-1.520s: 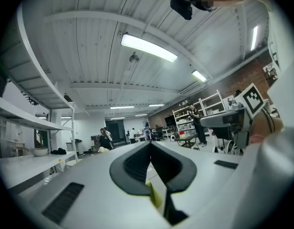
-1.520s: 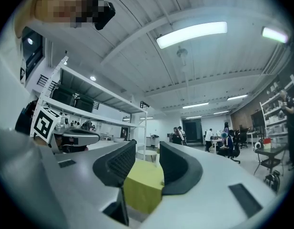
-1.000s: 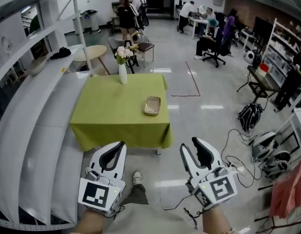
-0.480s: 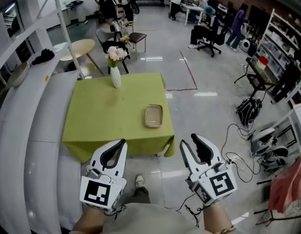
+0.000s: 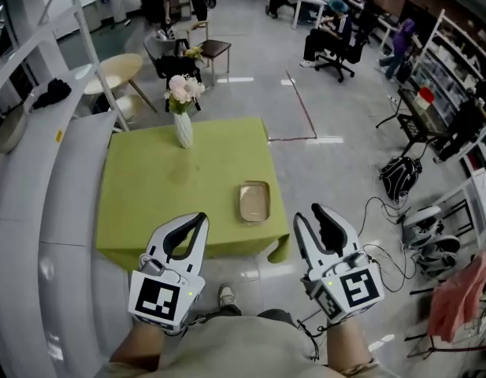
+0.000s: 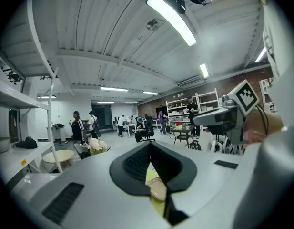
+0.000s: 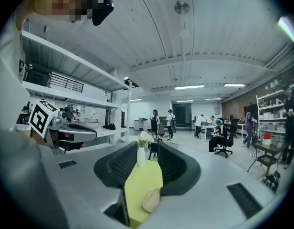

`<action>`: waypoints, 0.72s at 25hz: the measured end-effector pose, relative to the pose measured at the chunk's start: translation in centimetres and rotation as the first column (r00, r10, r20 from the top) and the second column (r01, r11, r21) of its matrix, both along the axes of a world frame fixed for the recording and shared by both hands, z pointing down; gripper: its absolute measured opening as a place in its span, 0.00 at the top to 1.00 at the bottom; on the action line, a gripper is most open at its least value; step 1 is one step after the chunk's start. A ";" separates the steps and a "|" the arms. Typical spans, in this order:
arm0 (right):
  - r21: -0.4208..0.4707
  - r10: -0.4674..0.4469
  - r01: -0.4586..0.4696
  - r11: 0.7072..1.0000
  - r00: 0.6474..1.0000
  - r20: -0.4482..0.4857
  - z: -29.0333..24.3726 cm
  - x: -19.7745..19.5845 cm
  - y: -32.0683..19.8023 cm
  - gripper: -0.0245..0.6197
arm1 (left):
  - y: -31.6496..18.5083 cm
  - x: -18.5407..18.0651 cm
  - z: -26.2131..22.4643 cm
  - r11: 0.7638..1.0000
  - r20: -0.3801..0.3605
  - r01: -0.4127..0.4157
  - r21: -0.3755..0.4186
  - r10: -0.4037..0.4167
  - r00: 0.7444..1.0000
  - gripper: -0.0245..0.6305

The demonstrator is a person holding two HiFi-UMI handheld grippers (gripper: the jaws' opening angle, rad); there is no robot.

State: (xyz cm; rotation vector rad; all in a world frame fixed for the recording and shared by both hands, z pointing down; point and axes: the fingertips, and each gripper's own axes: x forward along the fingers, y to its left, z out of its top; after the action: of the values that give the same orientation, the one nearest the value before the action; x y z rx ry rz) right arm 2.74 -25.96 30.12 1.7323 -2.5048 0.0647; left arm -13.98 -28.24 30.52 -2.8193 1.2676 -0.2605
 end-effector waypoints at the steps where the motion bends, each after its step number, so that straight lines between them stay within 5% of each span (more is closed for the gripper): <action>1: -0.008 0.007 -0.007 1.000 1.000 -0.004 0.2 0.3 -0.6 0.74 | -0.7 0.0 -0.1 1.000 -0.002 -0.004 0.003 0.004 1.000 0.95; 18: -0.157 -0.025 0.030 0.987 0.999 0.035 5.8 4.8 -8.3 0.77 | -8.0 4.3 3.3 0.998 0.031 0.049 -0.045 -0.048 0.998 0.95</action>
State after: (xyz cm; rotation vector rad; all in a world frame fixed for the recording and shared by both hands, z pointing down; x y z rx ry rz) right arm 7.51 -34.25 35.94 1.6479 -2.4705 0.2833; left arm -9.70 -36.21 33.82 -2.8135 1.3422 -0.3372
